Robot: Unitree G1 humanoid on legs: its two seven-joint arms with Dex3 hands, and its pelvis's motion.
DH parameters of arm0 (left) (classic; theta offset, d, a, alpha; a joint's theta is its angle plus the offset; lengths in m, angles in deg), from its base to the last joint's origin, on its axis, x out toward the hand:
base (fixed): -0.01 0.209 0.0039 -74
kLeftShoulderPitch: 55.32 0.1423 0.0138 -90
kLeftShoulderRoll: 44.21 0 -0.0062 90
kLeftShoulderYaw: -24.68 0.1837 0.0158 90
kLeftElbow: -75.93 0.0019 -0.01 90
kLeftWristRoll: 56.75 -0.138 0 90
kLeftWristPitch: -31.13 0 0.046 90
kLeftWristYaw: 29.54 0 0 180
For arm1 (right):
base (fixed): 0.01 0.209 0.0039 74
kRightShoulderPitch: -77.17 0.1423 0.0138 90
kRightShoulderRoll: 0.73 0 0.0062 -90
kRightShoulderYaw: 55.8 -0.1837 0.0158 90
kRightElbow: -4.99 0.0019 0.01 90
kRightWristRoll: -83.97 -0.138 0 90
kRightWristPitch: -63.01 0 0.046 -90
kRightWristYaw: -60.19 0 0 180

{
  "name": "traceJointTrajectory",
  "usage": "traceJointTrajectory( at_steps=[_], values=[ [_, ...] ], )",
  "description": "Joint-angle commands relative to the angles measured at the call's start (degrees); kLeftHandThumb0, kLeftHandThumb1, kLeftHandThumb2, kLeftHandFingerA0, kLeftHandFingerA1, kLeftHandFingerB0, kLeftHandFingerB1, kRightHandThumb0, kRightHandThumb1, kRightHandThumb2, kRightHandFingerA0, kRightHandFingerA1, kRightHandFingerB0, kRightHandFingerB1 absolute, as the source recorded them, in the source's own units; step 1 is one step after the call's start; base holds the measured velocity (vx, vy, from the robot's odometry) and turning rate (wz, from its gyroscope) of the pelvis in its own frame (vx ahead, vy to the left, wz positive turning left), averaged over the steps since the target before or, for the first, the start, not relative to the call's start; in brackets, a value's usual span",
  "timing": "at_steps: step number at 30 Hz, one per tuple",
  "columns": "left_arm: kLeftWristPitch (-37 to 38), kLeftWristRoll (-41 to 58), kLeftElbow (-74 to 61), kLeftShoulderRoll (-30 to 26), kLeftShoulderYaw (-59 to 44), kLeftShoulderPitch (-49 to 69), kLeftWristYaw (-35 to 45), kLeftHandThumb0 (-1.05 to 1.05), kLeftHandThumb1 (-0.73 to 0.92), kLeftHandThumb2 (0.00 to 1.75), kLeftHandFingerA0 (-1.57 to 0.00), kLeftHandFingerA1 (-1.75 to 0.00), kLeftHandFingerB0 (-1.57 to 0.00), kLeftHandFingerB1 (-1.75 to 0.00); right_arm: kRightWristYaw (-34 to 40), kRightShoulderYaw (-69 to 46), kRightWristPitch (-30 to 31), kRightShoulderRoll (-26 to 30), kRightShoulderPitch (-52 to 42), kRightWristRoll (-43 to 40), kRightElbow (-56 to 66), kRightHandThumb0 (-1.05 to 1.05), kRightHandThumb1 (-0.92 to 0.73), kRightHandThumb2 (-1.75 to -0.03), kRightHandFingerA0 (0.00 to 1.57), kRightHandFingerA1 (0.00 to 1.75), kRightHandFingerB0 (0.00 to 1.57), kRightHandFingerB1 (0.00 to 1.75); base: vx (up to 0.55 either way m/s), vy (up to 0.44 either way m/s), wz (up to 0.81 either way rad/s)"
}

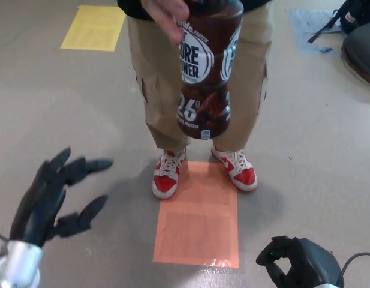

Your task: The robot recieved a bottle of protein shake from a person using its left hand and then shake the protein up and down 2 two times and hand it back to the person

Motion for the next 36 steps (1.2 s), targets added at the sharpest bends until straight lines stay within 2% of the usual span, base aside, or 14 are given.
traceJointTrajectory(
  at_steps=[1,2,4,5,7,8,16,17,19,20,23,25,27,36],
  values=[
    [-28.1,26.7,-23.7,-9.1,-1.6,1.0,29.6,-0.60,0.46,0.72,-0.27,-0.46,-0.09,-0.35,3.9,0.4,-1.6,0.5,0.2,1.8,-1.4,-0.47,-0.55,-1.16,1.01,1.06,0.91,0.85,0.00,0.000,0.00],
    [-31.2,29.8,-25.5,-9.9,-1.7,0.6,31.6,-0.32,0.31,0.88,-0.03,-0.48,0.00,-0.48,3.9,0.3,-1.9,0.6,0.1,1.8,-1.4,-0.50,-0.56,-1.15,1.02,1.09,0.90,0.85,0.00,0.000,0.00],
    [-37.1,35.9,-28.1,-10.9,-2.3,-0.1,34.5,-0.33,0.27,0.86,-0.02,-0.48,0.00,-0.48,4.0,0.3,-2.5,0.7,0.0,1.8,-1.4,-0.51,-0.57,-1.15,1.05,1.14,0.90,0.85,0.00,0.000,0.00],
    [-39.3,38.2,-28.5,-11.1,-2.5,-0.6,35.8,-0.66,0.42,0.74,-0.12,-0.43,-0.05,-0.24,4.0,0.3,-2.6,0.7,0.0,1.8,-1.4,-0.51,-0.56,-1.14,1.05,1.15,0.90,0.85,0.00,0.000,0.00],
    [-43.0,41.8,-29.2,-11.4,-3.0,-1.7,37.7,-0.65,0.48,0.57,-0.12,-0.34,-0.06,-0.21,4.1,0.2,-2.4,0.7,0.1,1.9,-1.5,-0.50,-0.56,-1.14,1.04,1.12,0.90,0.84,0.00,0.000,0.00],
    [-44.5,42.4,-29.3,-11.7,-2.9,-3.1,38.5,-0.74,0.45,0.77,-0.04,-0.40,-0.12,-0.11,4.4,0.5,-2.0,0.8,0.2,2.4,-1.5,-0.50,-0.57,-1.14,1.06,1.12,0.89,0.85,0.00,0.000,0.00],
    [-55.9,48.1,-32.8,-13.1,-3.5,-8.4,38.4,-0.71,0.45,0.82,-0.03,-0.32,-0.02,-0.12,3.8,-0.1,-2.0,0.8,0.4,1.9,-1.5,-0.50,-0.61,-1.00,0.99,1.08,0.92,0.78,0.00,0.000,0.00],
    [-58.7,49.1,-33.6,-13.5,-3.6,-9.8,37.5,-0.74,0.53,0.57,-0.11,-0.32,0.00,-0.18,3.5,-0.2,-1.8,0.8,0.5,1.9,-1.5,-0.51,-0.55,-1.12,1.02,1.08,0.89,0.85,0.00,0.000,0.00],
    [-61.0,50.5,-34.4,-13.9,-3.7,-11.0,37.5,-0.73,0.54,0.58,-0.09,-0.31,0.00,-0.15,3.2,-0.3,-1.8,0.8,0.6,1.7,-1.4,-0.50,-0.55,-1.13,1.01,1.08,0.90,0.85,0.00,0.000,0.00],
    [-62.3,51.8,-34.8,-14.1,-3.9,-11.6,37.6,-0.71,0.45,0.81,-0.05,-0.35,0.00,-0.08,3.1,-0.5,-2.0,0.8,0.6,1.6,-1.4,-0.52,-0.56,-1.14,1.02,1.09,0.90,0.86,0.00,0.000,0.00],
    [-66.9,55.6,-36.0,-14.8,-4.5,-13.8,37.5,-0.74,0.48,0.82,-0.06,-0.32,0.00,-0.06,3.0,-0.4,-1.7,0.9,0.8,1.6,-1.4,-0.51,-0.63,-1.02,0.98,1.09,0.92,0.79,0.00,0.000,0.00],
    [-69.7,57.8,-36.7,-14.9,-4.7,-15.4,37.3,-0.74,0.62,0.62,-0.04,-0.29,0.00,0.00,2.9,-0.1,-1.4,1.0,1.1,2.0,-1.4,-0.51,-0.56,-1.12,1.03,1.07,0.89,0.84,0.00,0.000,0.00],
    [-71.9,59.9,-38.7,-15.1,-4.5,-16.5,36.0,-0.83,0.55,0.90,-0.04,-0.32,0.00,-0.05,3.0,-0.1,-1.7,1.0,1.0,2.0,-1.4,-0.50,-0.54,-1.10,1.03,1.07,0.89,0.83,0.00,0.000,0.00],
    [-77.7,63.9,-41.0,-13.7,-3.5,-21.6,33.3,-0.90,0.61,0.96,-0.02,-0.29,0.00,-0.02,3.8,0.2,-1.6,1.2,1.5,2.5,-1.4,-0.51,-0.59,-1.03,1.03,1.02,0.91,0.80,0.00,0.000,0.00]
  ],
)
